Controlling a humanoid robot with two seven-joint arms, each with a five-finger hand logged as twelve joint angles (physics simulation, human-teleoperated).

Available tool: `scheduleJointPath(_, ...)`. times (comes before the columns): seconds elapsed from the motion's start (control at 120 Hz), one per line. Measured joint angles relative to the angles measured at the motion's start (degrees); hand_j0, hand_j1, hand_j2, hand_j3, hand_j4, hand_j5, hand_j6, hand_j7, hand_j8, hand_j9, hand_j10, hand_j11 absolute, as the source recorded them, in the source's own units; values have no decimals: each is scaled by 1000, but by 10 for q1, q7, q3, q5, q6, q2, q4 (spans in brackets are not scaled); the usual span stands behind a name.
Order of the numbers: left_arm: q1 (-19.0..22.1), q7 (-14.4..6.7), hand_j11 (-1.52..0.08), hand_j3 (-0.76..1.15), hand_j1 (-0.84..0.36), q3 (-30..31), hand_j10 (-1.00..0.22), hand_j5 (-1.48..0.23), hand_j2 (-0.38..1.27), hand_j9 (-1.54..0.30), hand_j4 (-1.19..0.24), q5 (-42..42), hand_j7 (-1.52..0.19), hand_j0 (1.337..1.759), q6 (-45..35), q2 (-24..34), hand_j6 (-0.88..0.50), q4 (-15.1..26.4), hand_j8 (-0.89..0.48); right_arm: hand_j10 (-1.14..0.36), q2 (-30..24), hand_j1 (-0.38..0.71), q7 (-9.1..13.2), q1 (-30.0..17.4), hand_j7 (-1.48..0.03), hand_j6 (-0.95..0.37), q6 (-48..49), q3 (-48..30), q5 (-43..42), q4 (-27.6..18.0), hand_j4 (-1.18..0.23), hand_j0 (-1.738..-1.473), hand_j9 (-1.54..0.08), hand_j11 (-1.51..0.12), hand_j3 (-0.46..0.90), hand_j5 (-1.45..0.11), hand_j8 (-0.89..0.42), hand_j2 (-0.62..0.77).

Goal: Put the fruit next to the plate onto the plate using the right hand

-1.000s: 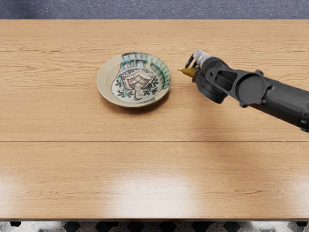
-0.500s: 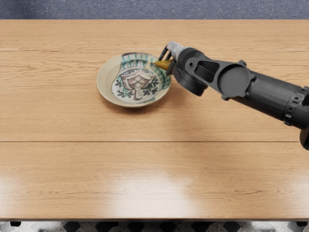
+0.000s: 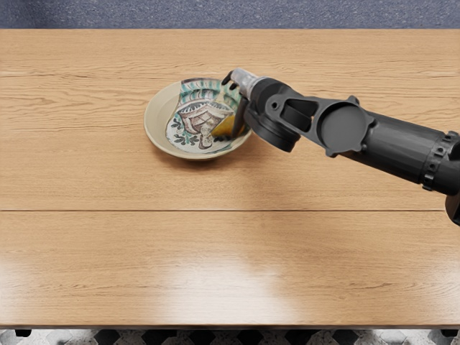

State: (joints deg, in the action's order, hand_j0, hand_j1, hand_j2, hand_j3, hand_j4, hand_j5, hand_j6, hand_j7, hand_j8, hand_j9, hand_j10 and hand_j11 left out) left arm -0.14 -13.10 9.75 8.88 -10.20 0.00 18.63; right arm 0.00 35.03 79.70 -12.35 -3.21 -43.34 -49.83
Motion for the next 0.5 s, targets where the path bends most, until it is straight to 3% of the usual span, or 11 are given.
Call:
scheduleJointPath(0.058,0,0,-26,0,324,0,-20,-26,4,-26,-20,0,-26,1658,0,0,-20,0,-20,-121,0,-159,0,-6,-274,-100,18,-25,3,-4,-102,-1653,-277,-281,0,-291,-97,-17)
scheduleJointPath(0.142,0,0,-26,0,325,0,-20,-26,4,-26,-20,0,-26,1658,0,0,-20,0,-20,-81,0,-223,0,-40,-182,-67,109,-121,8,-16,-68,-1655,-184,-187,0,-193,-65,-11)
scheduleJointPath(0.358,0,0,-26,0,325,0,-20,-26,4,-26,-20,0,-26,1658,0,0,-20,0,-20,-28,-1,-305,0,-150,-63,-24,366,-332,55,-150,-24,-1657,-64,-65,0,-67,-23,-4)
scheduleJointPath(0.5,0,0,-26,0,325,0,-20,-26,4,-26,-20,0,-26,1658,0,0,-20,0,-20,-14,-11,-327,0,-227,-32,-13,446,-422,126,-188,-12,-1657,-32,-32,0,-33,-12,-2)
